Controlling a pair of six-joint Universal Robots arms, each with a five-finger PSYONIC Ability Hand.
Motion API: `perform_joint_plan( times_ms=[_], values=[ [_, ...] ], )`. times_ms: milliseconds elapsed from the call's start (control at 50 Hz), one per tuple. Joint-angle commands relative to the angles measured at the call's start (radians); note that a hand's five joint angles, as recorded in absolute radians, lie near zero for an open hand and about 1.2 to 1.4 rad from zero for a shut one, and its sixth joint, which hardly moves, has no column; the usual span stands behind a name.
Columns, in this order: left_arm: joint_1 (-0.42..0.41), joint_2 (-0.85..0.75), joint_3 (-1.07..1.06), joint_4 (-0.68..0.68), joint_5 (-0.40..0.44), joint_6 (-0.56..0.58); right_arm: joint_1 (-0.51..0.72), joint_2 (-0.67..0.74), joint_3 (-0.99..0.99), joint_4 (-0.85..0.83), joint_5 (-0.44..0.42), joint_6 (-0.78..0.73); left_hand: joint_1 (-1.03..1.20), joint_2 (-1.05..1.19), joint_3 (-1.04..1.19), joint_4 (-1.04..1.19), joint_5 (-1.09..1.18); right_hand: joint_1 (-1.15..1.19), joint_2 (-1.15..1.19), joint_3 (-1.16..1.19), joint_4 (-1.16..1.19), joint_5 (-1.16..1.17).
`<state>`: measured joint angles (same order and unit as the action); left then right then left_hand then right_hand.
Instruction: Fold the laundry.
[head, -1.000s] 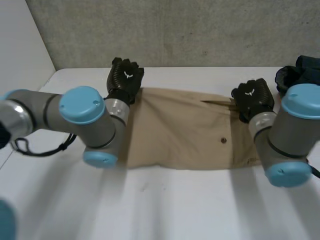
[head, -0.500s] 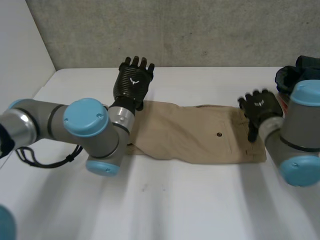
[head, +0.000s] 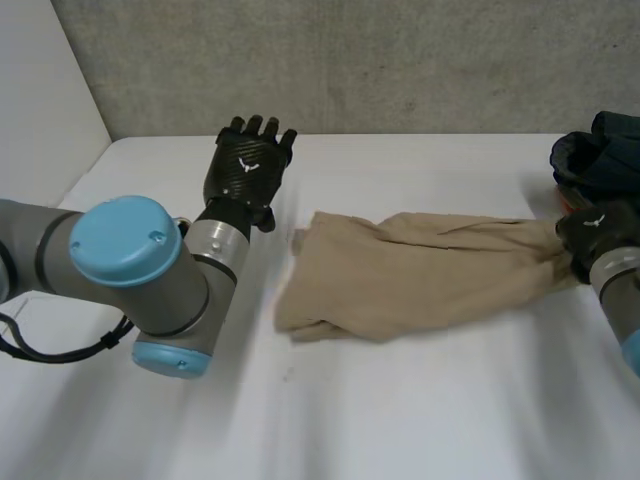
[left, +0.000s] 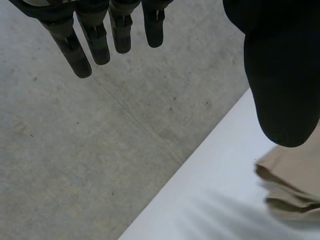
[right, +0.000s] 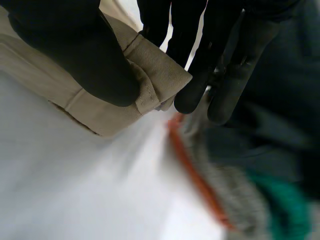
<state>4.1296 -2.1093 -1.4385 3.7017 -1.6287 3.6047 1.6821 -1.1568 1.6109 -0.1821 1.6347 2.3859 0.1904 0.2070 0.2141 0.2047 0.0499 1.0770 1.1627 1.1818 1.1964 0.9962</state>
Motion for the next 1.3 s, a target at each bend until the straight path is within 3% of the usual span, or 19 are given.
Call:
perform_joint_plan(
  times_ms=[20,40,100,140,200,280,320,340,360,400,420,540,580,680,780,1020,1180,1300],
  values=[
    [0.008,0.061,-0.043,-0.003,-0.002,0.0,0.181,-0.021,-0.048,-0.138,-0.01,-0.119,-0.016,-0.032,-0.04,-0.03,-0.05,0.319,0.234,0.214,0.2,0.226],
    [0.009,0.065,-0.048,-0.005,-0.002,0.0,0.273,-0.009,-0.075,-0.187,-0.018,-0.116,-0.016,-0.032,-0.04,-0.03,-0.05,0.319,0.234,0.214,0.2,0.226],
    [0.021,0.09,-0.066,-0.011,-0.002,-0.001,0.372,0.022,-0.097,-0.249,-0.048,-0.114,-0.016,-0.032,-0.04,-0.03,-0.05,0.319,0.234,0.214,0.2,0.226],
    [0.029,0.101,-0.077,-0.011,-0.002,-0.001,0.456,0.078,-0.114,-0.298,-0.134,-0.123,-0.016,-0.032,-0.04,-0.03,-0.05,0.319,0.234,0.214,0.2,0.226],
    [0.046,0.114,-0.091,-0.011,-0.002,-0.001,0.525,0.165,-0.137,-0.307,-0.279,-0.128,-0.016,-0.032,-0.04,-0.03,-0.05,0.319,0.234,0.214,0.2,0.226],
    [0.055,0.114,-0.1,-0.013,-0.002,-0.001,0.568,0.256,-0.146,-0.278,-0.41,-0.131,-0.016,-0.032,-0.04,-0.03,-0.05,0.319,0.234,0.214,0.2,0.226],
    [0.057,0.114,-0.102,-0.013,-0.002,-0.003,0.57,0.264,-0.151,-0.269,-0.429,-0.128,-0.016,-0.032,-0.04,-0.03,-0.05,0.319,0.234,0.214,0.2,0.226],
    [0.057,0.114,-0.102,-0.013,-0.002,-0.003,0.568,0.259,-0.151,-0.266,-0.432,-0.122,-0.016,-0.032,-0.04,-0.03,-0.05,0.262,0.177,0.157,0.143,0.168],
    [0.057,0.114,-0.102,-0.013,-0.002,-0.004,0.57,0.244,-0.152,-0.267,-0.431,-0.108,-0.016,-0.032,-0.04,-0.03,-0.05,-0.291,-0.376,-0.395,-0.41,-0.384],
    [0.058,0.114,-0.099,-0.011,-0.002,-0.012,0.57,0.217,-0.154,-0.269,-0.418,-0.074,-0.016,-0.032,-0.04,-0.03,-0.05,-0.875,-0.96,-0.98,-0.994,-0.968],
    [0.06,0.114,-0.086,-0.012,-0.002,-0.027,0.567,0.2,-0.154,-0.269,-0.406,-0.048,-0.016,-0.032,-0.04,-0.03,-0.05,-0.902,-0.988,-1.007,-1.022,-0.996],
    [0.054,0.097,-0.007,-0.078,0.004,-0.112,0.479,0.056,-0.14,-0.212,-0.283,0.335,-0.003,-0.02,-0.027,-0.018,-0.037,-0.902,-0.988,-1.007,-1.022,-0.996],
    [0.047,0.085,0.044,-0.137,0.009,-0.144,0.44,-0.001,-0.143,-0.142,-0.277,0.486,-0.003,-0.02,-0.027,-0.018,-0.037,-0.902,-0.988,-1.007,-1.022,-0.996],
    [0.005,0.017,0.157,-0.241,0.053,-0.198,0.314,-0.046,-0.17,0.031,-0.285,0.648,0.0,-0.017,-0.024,-0.015,-0.034,-0.902,-0.988,-1.007,-1.022,-0.996],
    [-0.068,-0.109,0.274,-0.318,0.141,-0.215,0.271,0.035,-0.258,0.15,-0.289,0.647,0.014,-0.002,-0.009,0.0,-0.02,-0.902,-0.988,-1.007,-1.022,-0.996],
    [-0.095,-0.278,0.392,-0.568,0.078,-0.202,0.271,0.341,-0.482,0.308,-0.411,0.566,0.061,0.045,0.038,0.047,0.027,-0.902,-0.988,-1.007,-1.022,-0.996],
    [-0.071,-0.322,0.397,-0.701,0.049,-0.131,0.271,0.413,-0.516,0.332,-0.374,0.424,0.05,0.033,0.026,0.035,0.016,-0.902,-0.988,-1.007,-1.022,-0.996],
    [-0.072,-0.302,0.398,-0.706,0.044,-0.073,0.271,0.41,-0.534,0.369,-0.3,0.366,0.005,-0.011,-0.018,-0.009,-0.028,-0.902,-0.988,-1.007,-1.022,-0.996]
  ],
)
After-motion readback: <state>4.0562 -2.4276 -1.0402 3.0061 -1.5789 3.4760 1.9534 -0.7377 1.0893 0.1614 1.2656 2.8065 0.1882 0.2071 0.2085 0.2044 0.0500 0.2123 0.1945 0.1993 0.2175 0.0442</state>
